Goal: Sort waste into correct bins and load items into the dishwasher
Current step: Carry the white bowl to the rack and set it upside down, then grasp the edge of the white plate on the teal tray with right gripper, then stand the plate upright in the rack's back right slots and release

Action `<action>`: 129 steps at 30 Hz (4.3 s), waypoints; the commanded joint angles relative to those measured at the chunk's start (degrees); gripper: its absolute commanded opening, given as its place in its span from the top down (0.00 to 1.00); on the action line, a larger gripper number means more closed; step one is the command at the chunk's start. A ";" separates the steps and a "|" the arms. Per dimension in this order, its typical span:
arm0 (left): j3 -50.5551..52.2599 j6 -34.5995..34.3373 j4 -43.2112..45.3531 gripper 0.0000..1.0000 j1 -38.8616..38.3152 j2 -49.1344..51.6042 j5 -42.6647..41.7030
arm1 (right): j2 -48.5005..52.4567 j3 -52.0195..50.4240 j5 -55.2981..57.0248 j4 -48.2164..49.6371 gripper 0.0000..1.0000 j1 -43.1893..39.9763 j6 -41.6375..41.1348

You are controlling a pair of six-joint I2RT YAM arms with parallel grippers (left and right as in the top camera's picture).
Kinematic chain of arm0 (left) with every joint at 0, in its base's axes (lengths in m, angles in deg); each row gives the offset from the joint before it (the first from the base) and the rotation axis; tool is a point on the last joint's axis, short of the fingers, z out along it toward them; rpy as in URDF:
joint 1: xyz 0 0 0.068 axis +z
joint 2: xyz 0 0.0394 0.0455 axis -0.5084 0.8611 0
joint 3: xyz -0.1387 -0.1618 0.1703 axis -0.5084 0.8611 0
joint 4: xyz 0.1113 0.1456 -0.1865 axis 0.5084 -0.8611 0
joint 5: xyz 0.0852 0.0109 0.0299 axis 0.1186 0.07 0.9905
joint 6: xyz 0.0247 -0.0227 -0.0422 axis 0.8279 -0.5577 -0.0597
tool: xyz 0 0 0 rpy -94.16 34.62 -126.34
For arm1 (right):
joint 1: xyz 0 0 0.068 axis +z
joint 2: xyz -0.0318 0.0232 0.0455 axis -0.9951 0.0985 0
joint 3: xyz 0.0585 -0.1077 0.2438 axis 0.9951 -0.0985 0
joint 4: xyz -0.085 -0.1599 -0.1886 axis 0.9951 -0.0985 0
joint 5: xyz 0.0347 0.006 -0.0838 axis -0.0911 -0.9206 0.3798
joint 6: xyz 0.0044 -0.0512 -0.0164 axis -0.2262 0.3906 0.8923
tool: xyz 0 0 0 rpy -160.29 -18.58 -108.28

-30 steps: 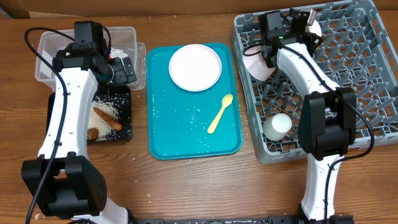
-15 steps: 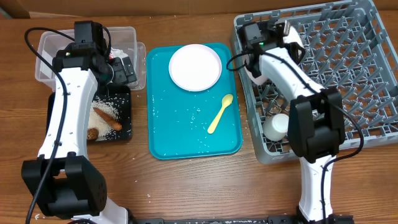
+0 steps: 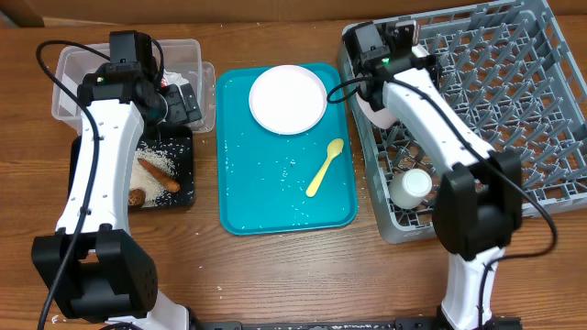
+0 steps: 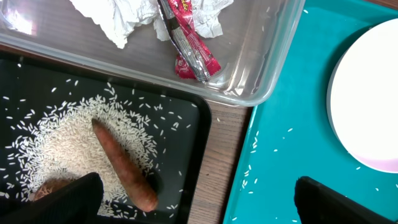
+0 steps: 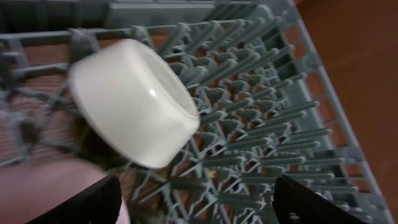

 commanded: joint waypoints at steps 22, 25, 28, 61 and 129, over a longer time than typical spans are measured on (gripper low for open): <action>-0.26 0.90 0.07 0.00 -0.11 -0.72 0.48 | 3.43 -3.39 -43.95 9.31 0.59 9.42 -29.22; -0.26 0.90 0.07 0.00 -0.11 -0.72 0.48 | 4.92 -3.41 -39.63 8.00 0.59 10.32 -33.99; -0.26 0.90 0.07 0.00 -0.11 -0.72 0.48 | 6.60 -3.41 -38.91 8.74 0.59 10.38 -34.38; -0.26 0.90 0.07 0.00 -0.11 -0.72 0.48 | 6.12 2.54 -41.35 3.91 0.96 9.18 -20.37; -0.26 0.90 0.07 0.00 -0.11 -0.72 0.48 | -20.31 -24.65 -16.92 31.91 0.96 -29.38 20.61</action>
